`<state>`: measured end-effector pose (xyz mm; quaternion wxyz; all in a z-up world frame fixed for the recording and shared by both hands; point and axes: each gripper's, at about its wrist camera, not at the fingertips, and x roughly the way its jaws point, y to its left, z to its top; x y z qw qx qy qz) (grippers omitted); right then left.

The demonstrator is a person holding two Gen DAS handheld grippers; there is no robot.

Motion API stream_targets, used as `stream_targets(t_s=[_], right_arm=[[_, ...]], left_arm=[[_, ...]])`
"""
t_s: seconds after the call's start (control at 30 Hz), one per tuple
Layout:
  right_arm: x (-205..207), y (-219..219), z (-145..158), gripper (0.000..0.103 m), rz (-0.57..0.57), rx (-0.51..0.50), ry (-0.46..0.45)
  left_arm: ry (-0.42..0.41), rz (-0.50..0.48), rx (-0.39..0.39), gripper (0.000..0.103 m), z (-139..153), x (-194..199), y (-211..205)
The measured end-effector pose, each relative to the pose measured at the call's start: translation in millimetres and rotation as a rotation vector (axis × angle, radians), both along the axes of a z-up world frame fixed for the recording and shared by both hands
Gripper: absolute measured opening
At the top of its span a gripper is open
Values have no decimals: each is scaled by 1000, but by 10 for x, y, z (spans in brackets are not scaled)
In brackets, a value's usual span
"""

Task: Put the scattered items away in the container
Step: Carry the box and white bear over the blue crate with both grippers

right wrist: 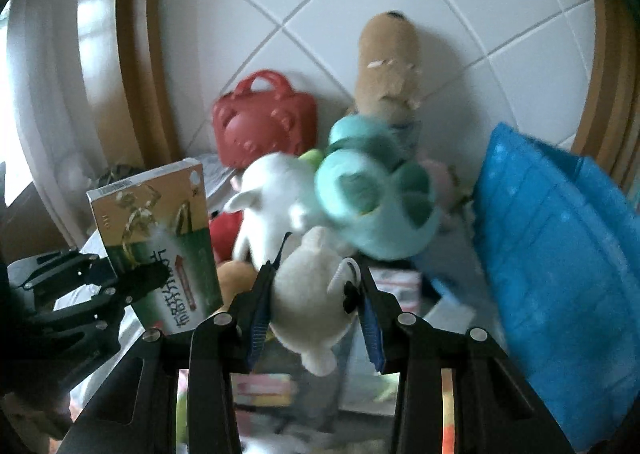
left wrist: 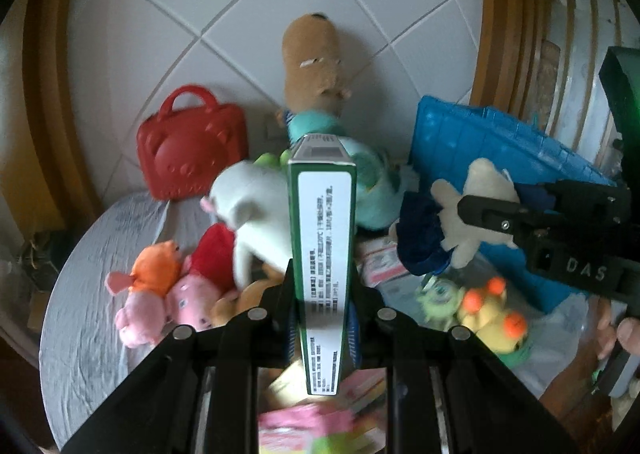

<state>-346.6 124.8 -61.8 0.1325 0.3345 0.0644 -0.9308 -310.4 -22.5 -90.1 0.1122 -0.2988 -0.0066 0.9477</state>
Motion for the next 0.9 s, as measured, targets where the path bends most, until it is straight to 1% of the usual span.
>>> stream_targets(t_s=[0.17, 0.3, 0.5, 0.73, 0.83, 0.9], right_arm=[[24, 599, 242, 39, 4, 1, 48], [44, 1079, 436, 39, 8, 2, 86], [157, 1710, 719, 39, -105, -19, 168], [264, 2673, 916, 39, -254, -45, 223], [246, 3136, 950, 39, -297, -47, 233], [232, 3415, 968, 39, -306, -40, 238]], left_arm=[[23, 23, 9, 20, 129, -2, 567], [49, -4, 5, 20, 271, -48, 944], [118, -101, 9, 20, 554, -187, 1532], [202, -203, 10, 20, 892, -331, 2264], [241, -230, 37, 20, 1066, -413, 2725], [267, -244, 52, 20, 1167, -456, 3045]])
